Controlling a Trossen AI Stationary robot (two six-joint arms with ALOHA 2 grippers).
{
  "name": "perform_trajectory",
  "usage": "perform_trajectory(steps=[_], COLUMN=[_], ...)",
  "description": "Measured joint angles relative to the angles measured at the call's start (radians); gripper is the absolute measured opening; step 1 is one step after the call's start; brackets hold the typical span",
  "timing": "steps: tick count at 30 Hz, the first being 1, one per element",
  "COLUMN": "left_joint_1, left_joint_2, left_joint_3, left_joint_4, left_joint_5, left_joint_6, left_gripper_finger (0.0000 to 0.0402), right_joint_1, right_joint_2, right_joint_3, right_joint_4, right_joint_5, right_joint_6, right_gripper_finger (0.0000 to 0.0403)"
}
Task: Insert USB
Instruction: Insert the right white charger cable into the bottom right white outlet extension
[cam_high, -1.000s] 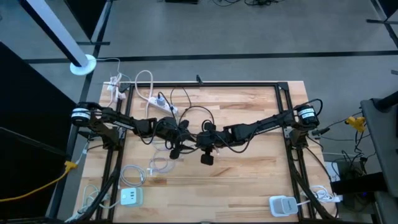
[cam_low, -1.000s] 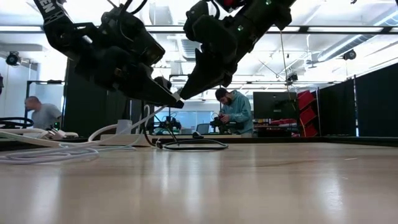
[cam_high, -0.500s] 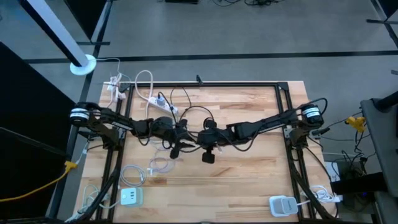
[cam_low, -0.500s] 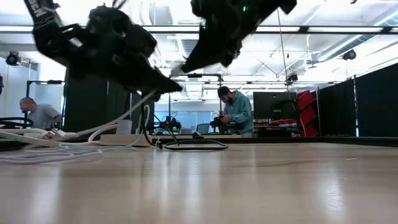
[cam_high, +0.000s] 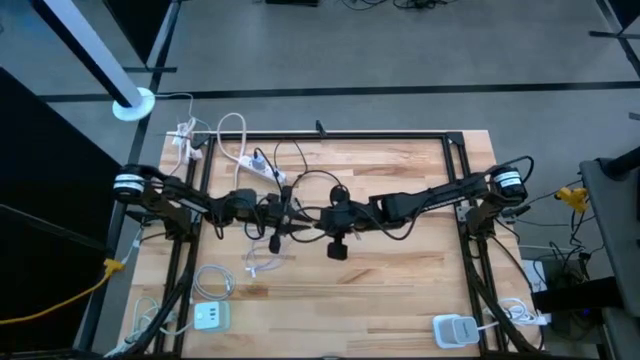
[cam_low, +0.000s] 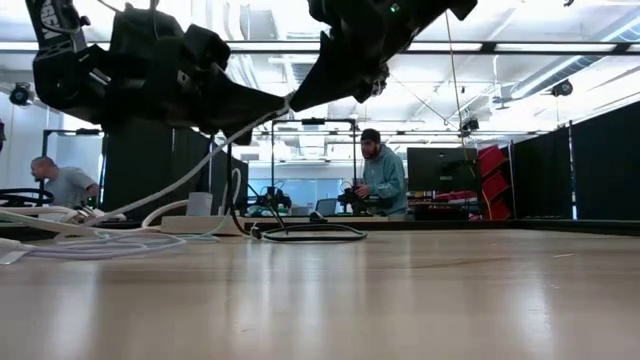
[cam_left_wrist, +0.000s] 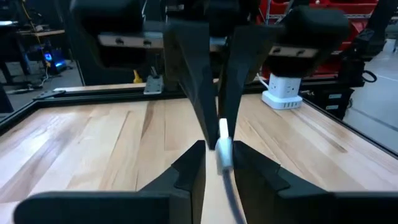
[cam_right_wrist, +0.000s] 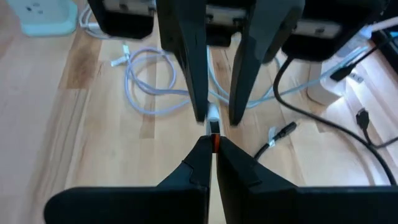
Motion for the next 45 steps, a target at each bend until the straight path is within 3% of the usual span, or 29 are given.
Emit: perform_trajectory(steps=[39,45], left_joint_1=[0.000,-0.001], left_joint_2=[0.009,0.009], left_joint_3=[-0.011,-0.012], left_joint_4=[0.016,0.027], left_joint_5=[-0.051,-0.050], left_joint_6=[0.027,0.034], left_gripper_finger=[0.0065,0.0020], right_joint_1=[-0.004,-0.005], right_joint_2=[0.002,0.002], right_joint_3=[0.000,0.000], right_joint_4=[0.006,0.006], right_joint_5=[0.023,0.023], right_joint_6=[-0.001,-0.001], right_gripper_finger=[0.0000,0.0000])
